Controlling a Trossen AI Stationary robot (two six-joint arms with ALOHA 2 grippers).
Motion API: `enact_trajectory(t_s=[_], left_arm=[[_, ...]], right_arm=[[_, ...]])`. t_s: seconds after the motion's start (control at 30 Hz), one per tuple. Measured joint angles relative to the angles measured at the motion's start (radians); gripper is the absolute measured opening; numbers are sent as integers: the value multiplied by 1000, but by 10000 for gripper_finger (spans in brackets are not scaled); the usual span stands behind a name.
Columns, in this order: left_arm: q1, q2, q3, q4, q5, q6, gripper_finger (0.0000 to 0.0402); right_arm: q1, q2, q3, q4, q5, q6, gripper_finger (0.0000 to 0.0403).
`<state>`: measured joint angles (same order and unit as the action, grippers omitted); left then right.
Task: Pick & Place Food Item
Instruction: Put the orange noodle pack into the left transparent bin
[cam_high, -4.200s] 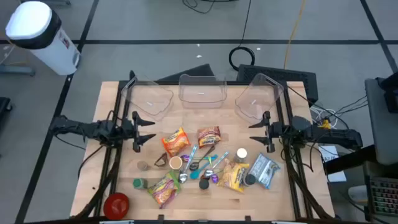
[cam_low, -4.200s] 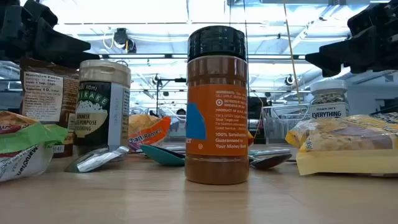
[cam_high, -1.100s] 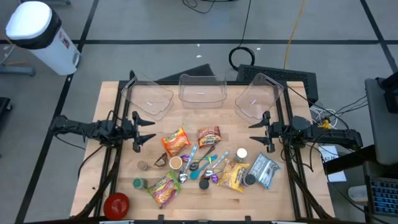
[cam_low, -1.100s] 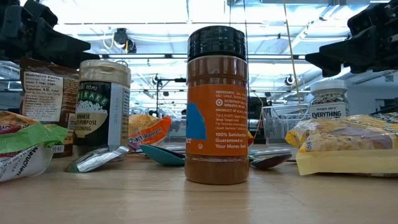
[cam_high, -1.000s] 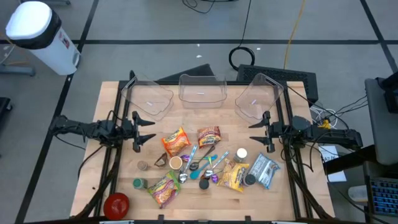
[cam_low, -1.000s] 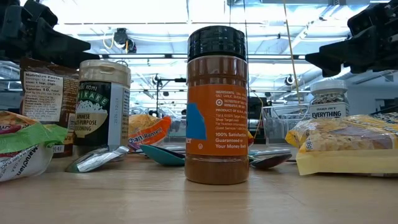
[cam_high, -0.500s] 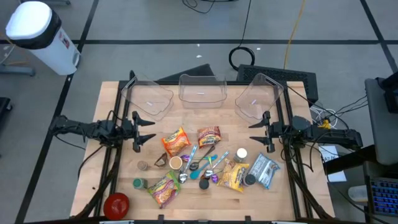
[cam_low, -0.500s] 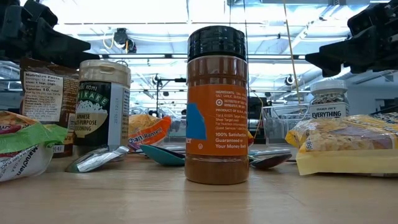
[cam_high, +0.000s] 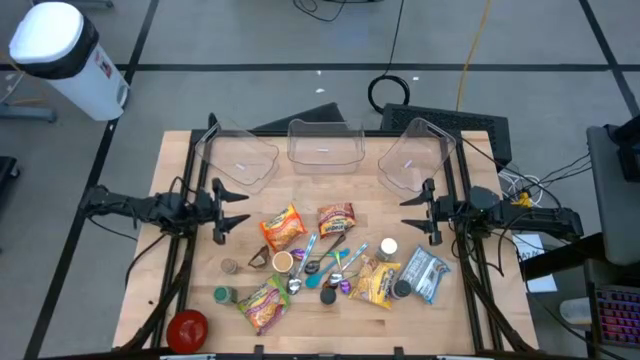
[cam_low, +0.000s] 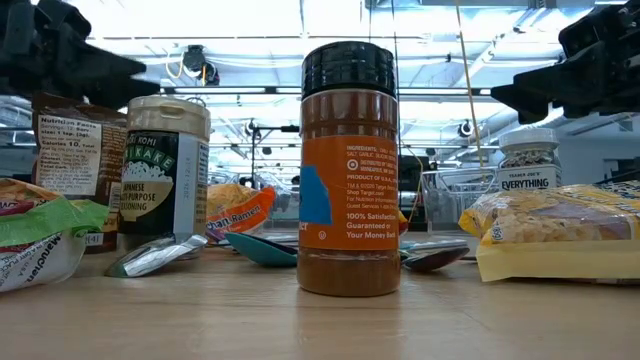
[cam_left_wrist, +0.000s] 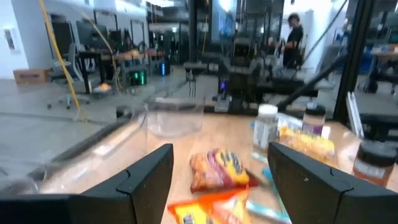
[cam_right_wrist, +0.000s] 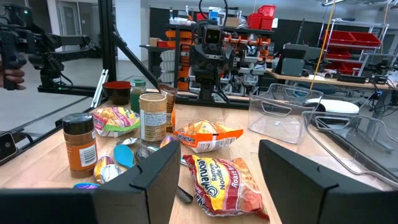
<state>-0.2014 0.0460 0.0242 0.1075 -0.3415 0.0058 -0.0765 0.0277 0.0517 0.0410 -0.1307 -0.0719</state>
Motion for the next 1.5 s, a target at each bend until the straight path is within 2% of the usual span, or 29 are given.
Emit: enact_trajectory(t_s=[0.3, 0.67, 0.83, 0.93, 1.17, 1.3, 1.4, 1.5], left_arm=[[0, 0, 0, 151, 1, -266, 269], [0, 0, 0, 174, -4, -269, 269], [0, 0, 0, 172, -136, -257, 269], [0, 0, 0, 91, -176, -265, 269], [0, 0, 0, 29, -163, -274, 269], [0, 5, 0, 28, -155, -350, 269], [0, 37, 12, 29, -155, -352, 274], [0, 120, 64, 39, -155, -355, 296]], right_arm=[[0, 0, 0, 0, 0, 0, 210], [0, 0, 0, 0, 0, 0, 210], [0, 0, 0, 0, 0, 0, 210], [0, 0, 0, 0, 0, 0, 210], [0, 0, 0, 0, 0, 0, 210], [0, 0, 0, 0, 0, 0, 210], [0, 0, 0, 0, 0, 0, 210], [0, 0, 0, 0, 0, 0, 210]])
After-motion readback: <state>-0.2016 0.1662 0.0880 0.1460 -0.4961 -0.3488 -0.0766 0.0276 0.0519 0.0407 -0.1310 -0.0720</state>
